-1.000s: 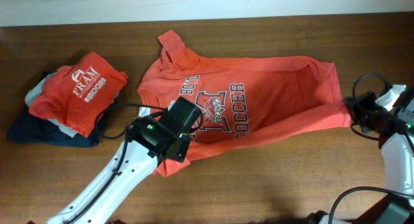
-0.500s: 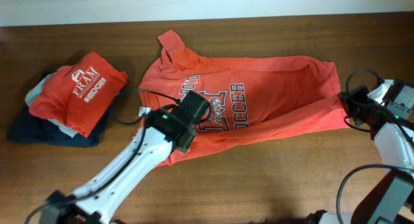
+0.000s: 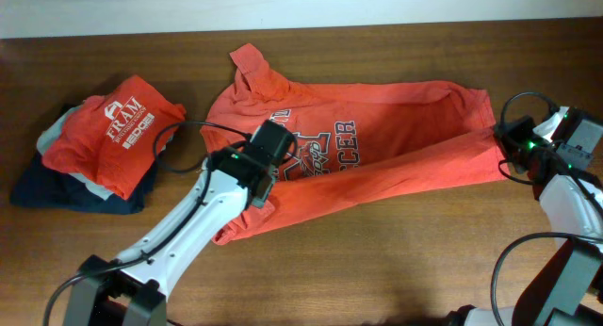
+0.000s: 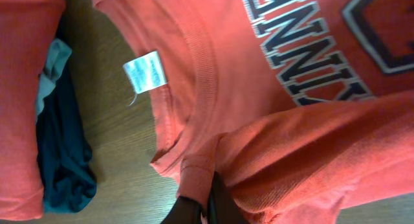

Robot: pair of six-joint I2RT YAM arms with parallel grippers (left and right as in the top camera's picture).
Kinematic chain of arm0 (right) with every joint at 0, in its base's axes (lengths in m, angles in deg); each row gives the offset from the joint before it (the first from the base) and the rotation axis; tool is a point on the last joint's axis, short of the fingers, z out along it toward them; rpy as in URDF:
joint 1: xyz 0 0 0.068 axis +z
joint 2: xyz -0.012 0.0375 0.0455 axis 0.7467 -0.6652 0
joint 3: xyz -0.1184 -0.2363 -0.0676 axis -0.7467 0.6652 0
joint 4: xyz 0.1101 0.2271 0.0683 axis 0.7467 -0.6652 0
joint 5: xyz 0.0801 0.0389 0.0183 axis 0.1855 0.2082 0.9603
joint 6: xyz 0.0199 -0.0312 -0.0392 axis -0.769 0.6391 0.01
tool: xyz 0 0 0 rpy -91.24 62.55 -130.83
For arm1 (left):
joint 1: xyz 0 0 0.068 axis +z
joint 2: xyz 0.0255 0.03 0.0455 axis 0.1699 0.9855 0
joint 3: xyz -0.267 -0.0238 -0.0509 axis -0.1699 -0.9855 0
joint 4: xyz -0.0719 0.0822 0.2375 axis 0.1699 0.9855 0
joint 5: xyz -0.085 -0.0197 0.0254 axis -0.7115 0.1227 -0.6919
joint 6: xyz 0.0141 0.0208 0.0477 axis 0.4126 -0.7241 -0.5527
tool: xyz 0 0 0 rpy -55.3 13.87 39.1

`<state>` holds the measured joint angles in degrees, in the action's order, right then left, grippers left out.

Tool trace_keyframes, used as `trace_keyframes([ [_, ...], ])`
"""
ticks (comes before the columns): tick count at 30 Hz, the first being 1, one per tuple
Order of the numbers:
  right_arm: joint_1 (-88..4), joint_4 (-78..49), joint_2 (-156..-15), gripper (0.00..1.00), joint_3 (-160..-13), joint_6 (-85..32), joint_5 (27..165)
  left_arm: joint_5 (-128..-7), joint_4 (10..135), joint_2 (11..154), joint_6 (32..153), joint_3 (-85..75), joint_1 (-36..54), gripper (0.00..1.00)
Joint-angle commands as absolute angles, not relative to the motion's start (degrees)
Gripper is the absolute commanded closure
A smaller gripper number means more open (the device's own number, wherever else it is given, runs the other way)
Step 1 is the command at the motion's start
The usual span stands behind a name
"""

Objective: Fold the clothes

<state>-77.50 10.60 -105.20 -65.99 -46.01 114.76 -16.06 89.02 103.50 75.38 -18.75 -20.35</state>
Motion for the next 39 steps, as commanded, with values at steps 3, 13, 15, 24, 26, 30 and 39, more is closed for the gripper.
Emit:
trace_keyframes([
  [3,-77.2,8.3,-105.3,0.86,-66.8,-46.7,112.1,-16.4,88.8,103.8,74.5,-17.9,-18.9,0.78],
  [13,-77.2,2.8,-105.3,0.52,-66.8,-46.1,110.0,-18.3,91.5,103.8,78.7,-17.9,-18.4,0.28],
  [15,-77.3,2.2,-105.3,0.39,-66.8,-46.0,110.0,-22.6,93.3,103.8,79.6,-17.9,-17.7,0.28],
  [24,-77.2,0.1,-105.3,0.26,-66.8,-46.0,110.2,-32.8,95.2,103.8,79.2,-21.2,-17.1,0.32],
  [26,-77.2,0.0,-105.3,0.26,-66.8,-46.0,110.2,-32.8,94.1,103.8,77.3,-22.5,-17.3,0.32],
  [30,-77.2,-0.2,-105.3,0.26,-66.8,-46.0,110.2,-33.5,91.9,103.8,73.5,-24.6,-19.0,0.32],
  [39,-77.2,-0.7,-105.3,0.26,-66.8,-46.0,110.2,-30.2,86.5,104.2,69.1,-26.7,-24.0,0.31],
])
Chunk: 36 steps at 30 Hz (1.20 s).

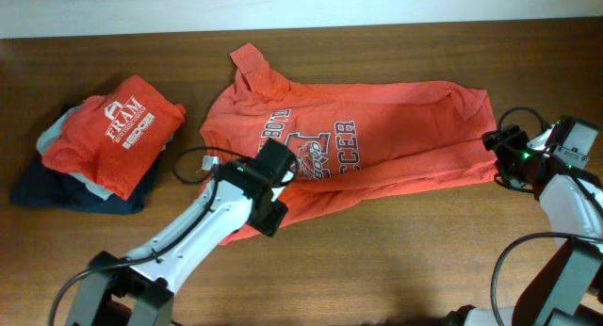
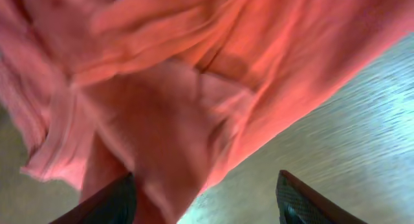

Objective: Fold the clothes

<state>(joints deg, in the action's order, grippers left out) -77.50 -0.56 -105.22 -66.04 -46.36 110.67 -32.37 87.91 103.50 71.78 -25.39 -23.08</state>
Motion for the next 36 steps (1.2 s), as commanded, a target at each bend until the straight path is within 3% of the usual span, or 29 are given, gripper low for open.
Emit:
trace_keyframes([
  [1,-77.2,-0.8,-105.3,0.26,-66.8,-46.0,110.2,-29.4,85.6,104.6,69.0,-27.2,-24.3,0.31],
  [4,-77.2,-1.2,-105.3,0.26,-66.8,-46.0,110.2,-28.0,84.1,106.7,68.7,-27.8,-24.2,0.31],
  [8,-77.2,-1.2,-105.3,0.26,-66.8,-46.0,110.1,-24.7,82.9,110.8,68.0,-27.8,-24.2,0.50],
  [9,-77.2,-1.2,-105.3,0.26,-66.8,-46.0,110.2,-23.1,82.6,111.1,68.5,-27.7,-24.2,0.64],
  [12,-77.2,-1.2,-105.3,0.26,-66.8,-46.0,110.2,-21.5,83.6,110.9,71.8,-26.5,-24.2,0.84],
  [16,-77.2,-1.2,-105.3,0.26,-66.8,-46.0,110.2,-19.8,85.7,109.4,75.1,-24.5,-24.2,0.93],
  [25,-77.2,-1.2,-105.3,0.26,-66.8,-46.0,110.1,-10.3,89.9,102.9,81.0,-22.9,-23.5,0.97],
  [33,-77.2,-1.2,-105.3,0.26,-66.8,-46.0,110.1,-8.7,89.1,102.9,85.2,-22.9,-16.6,0.97],
  [36,-77.2,-1.2,-105.3,0.26,-66.8,-46.0,110.2,-8.7,87.3,102.9,85.2,-22.9,-14.3,0.91],
])
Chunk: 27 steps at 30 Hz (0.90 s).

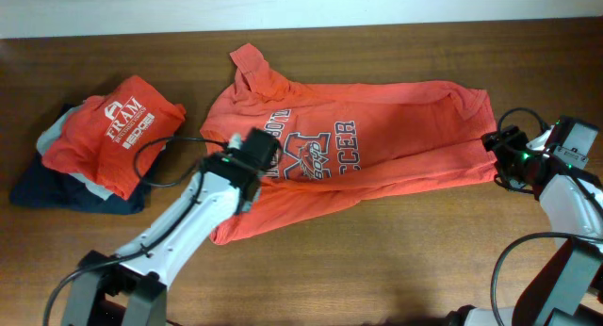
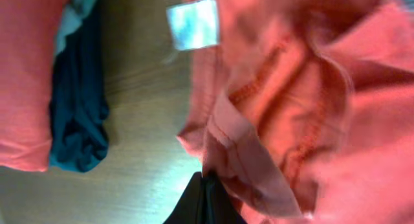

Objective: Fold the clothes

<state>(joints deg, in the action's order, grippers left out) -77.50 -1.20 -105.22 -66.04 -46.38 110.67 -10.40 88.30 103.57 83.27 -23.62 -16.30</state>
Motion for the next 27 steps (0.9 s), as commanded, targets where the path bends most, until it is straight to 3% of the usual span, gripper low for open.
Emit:
trace_keyframes([
  [1,-77.2,-1.2,-105.3,0.26,-66.8,-46.0,110.2,-8.7,86.6,102.9,85.2,-22.9,-13.7,0.80],
  [3,-77.2,-1.2,-105.3,0.26,-66.8,-46.0,110.2,-8.7,85.2,102.9,85.2,-22.9,-12.7,0.62],
  [6,-77.2,-1.5,-105.3,0.26,-66.8,-46.0,110.2,-8.5,84.4,102.9,85.2,-22.9,-10.9,0.52],
  [12,-77.2,-2.1,-105.3,0.26,-66.8,-46.0,110.1,-11.6,83.8,102.9,82.0,-22.7,-10.0,0.51],
  [14,-77.2,-2.1,-105.3,0.26,-66.8,-46.0,110.1,-20.3,81.5,102.9,73.1,-22.7,-10.8,0.48],
  [18,-77.2,-2.2,-105.3,0.26,-66.8,-46.0,110.2,-27.7,78.7,103.0,69.0,-22.7,-11.2,0.41],
  [27,-77.2,-2.9,-105.3,0.26,-66.8,-46.0,110.2,-33.5,76.8,108.1,62.6,-22.8,-11.2,0.41],
])
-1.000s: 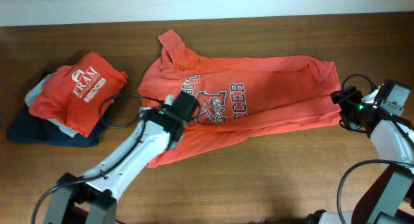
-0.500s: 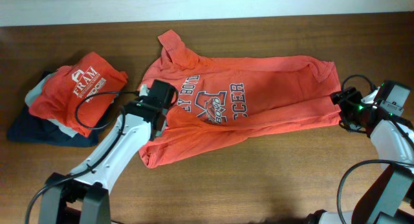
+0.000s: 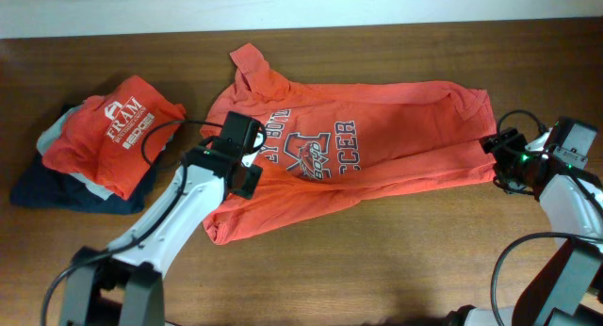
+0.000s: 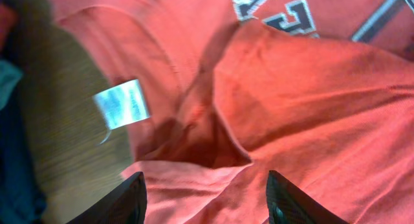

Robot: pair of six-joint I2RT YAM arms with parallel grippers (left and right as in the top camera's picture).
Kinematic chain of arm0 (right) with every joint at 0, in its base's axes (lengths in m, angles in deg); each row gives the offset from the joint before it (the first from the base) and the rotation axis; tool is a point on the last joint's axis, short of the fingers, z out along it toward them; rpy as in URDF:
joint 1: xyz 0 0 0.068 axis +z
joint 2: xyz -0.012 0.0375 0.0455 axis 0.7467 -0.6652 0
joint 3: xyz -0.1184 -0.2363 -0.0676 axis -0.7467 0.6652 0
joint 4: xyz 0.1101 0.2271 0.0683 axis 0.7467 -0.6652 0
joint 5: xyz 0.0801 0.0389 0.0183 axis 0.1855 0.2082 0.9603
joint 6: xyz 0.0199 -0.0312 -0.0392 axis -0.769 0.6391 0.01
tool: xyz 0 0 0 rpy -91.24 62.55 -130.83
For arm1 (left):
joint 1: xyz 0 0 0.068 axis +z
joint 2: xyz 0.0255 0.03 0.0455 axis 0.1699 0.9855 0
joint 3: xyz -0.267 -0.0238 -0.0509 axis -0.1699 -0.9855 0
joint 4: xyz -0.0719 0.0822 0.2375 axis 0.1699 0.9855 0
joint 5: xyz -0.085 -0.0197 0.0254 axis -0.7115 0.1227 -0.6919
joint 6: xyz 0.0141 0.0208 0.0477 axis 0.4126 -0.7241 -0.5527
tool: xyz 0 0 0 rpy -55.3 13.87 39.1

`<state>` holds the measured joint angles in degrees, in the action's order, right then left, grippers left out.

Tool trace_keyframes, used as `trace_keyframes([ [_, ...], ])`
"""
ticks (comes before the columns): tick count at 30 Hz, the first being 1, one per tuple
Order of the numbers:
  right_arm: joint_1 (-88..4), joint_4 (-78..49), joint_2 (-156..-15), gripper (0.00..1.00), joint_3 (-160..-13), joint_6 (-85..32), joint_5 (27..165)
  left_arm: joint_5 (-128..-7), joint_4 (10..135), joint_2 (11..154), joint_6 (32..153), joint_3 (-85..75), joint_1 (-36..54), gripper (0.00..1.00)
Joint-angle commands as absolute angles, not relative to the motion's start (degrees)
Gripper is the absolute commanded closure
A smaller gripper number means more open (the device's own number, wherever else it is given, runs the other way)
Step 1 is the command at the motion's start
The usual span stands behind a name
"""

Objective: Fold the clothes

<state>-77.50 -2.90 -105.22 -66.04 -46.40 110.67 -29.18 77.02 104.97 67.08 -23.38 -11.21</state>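
Note:
An orange-red T-shirt (image 3: 377, 147) with navy lettering lies sideways on the table, collar to the left and hem to the right. Its lower half is folded up over the bottom of the print. My left gripper (image 3: 245, 178) hovers open over the collar end. In the left wrist view the left gripper (image 4: 204, 201) has its fingers wide apart above rumpled shirt fabric (image 4: 310, 120), with the white neck label (image 4: 123, 104) up to the left. My right gripper (image 3: 497, 156) sits at the shirt's right hem edge. Whether it grips the cloth does not show.
A stack of folded clothes (image 3: 104, 138) lies at the left, an orange FRAM shirt on top of grey and navy pieces. Its navy edge (image 4: 10, 153) shows beside the collar. The brown wooden table (image 3: 396, 260) runs on in front of the shirt.
My left gripper was shut on fabric beside the neck label; now it is open and sits slightly further up and left over the collar end. The right arm has not moved.
First my left gripper was shut on the folded edge near the collar while the right held out the hem end. Then it was open lower down on the fold, which lay flatter. Then it was shut on cloth by the label, and now it is open there.

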Motion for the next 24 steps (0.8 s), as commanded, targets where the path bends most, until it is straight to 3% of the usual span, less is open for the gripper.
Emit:
trace_keyframes([
  [1,-77.2,-2.9,-105.3,0.26,-66.8,-46.1,110.2,-34.5,76.7,109.2,61.5,-22.8,-11.2,0.41],
  [5,-77.2,-3.0,-105.3,0.26,-66.8,-46.0,110.2,-34.6,75.0,112.7,60.5,-22.8,-11.2,0.46],
  [9,-77.2,-3.4,-105.3,0.26,-66.8,-46.0,110.2,-31.7,73.7,113.8,61.3,-22.8,-11.2,0.75],
  [12,-77.2,-3.4,-105.3,0.26,-66.8,-46.0,110.1,-27.3,74.2,113.8,63.3,-22.1,-11.2,0.91],
  [18,-77.2,-3.4,-105.3,0.26,-66.8,-46.0,110.1,-22.1,76.4,113.8,63.4,-19.1,-11.2,0.99],
  [24,-77.2,-3.4,-105.3,0.26,-66.8,-46.0,110.1,-15.7,74.3,113.8,65.3,-18.4,-10.1,0.99],
])
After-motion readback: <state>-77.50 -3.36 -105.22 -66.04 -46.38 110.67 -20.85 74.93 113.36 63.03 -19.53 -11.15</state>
